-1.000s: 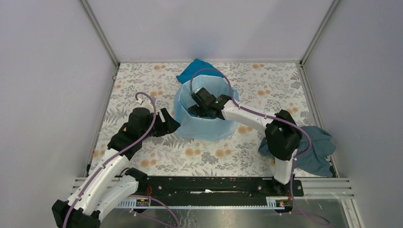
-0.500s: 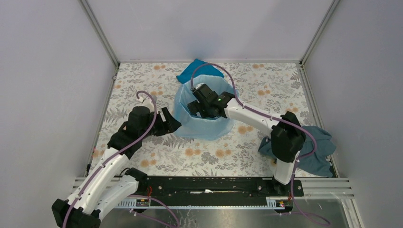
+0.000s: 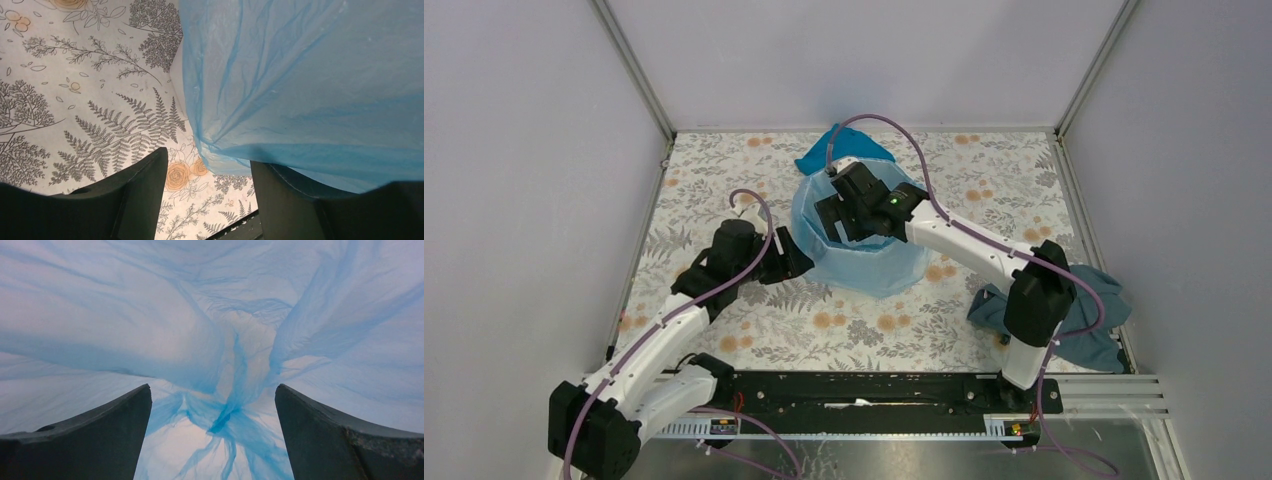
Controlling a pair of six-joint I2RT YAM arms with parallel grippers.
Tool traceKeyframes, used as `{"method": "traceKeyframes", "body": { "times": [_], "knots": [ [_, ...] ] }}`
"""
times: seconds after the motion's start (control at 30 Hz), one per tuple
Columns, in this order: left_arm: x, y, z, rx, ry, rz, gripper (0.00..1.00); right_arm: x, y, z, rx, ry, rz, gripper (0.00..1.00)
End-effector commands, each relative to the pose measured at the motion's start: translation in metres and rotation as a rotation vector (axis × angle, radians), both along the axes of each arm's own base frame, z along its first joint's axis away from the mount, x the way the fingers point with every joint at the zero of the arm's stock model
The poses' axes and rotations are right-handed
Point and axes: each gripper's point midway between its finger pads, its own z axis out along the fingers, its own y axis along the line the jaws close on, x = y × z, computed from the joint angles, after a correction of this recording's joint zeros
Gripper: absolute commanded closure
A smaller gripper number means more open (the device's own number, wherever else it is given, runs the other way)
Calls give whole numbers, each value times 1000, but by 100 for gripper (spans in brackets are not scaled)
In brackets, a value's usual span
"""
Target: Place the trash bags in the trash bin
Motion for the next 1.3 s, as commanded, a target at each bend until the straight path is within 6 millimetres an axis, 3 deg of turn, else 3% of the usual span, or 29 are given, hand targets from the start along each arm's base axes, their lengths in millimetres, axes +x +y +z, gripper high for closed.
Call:
{"method": "traceKeyframes", "body": {
  "times": [0.0, 0.13, 0.27, 0.43, 0.6, 0.8, 1.07, 1.17, 1.27],
  "knots": [
    [15, -11, 12, -40, -76, -22, 36, 8, 2, 52, 92, -100, -16, 0],
    [18, -10, 8, -28, -69, -16, 36, 14, 8, 56, 115, -120, -18, 0],
    [14, -7, 7, -15, -63, -12, 35, 16, 10, 74, 146, -142, -19, 0],
    [8, 9, 6, 43, -67, 29, 25, 6, -5, 104, 168, -181, -18, 0],
    [-2, 20, 2, 85, -42, 52, 25, -12, -23, 136, 210, -215, -6, 0],
    [-6, 31, 33, 88, -80, 97, 24, -25, -52, 165, 217, -293, -19, 0],
    [-11, 43, 88, 52, -229, 144, 18, -46, -90, 196, 246, -372, -48, 0],
    [-12, 44, 105, 12, -267, 166, 15, -52, -116, 196, 233, -417, -118, 0],
    [-6, 47, 112, 10, -259, 207, 16, -52, -161, 191, 158, -485, -271, 0]
  ]
}}
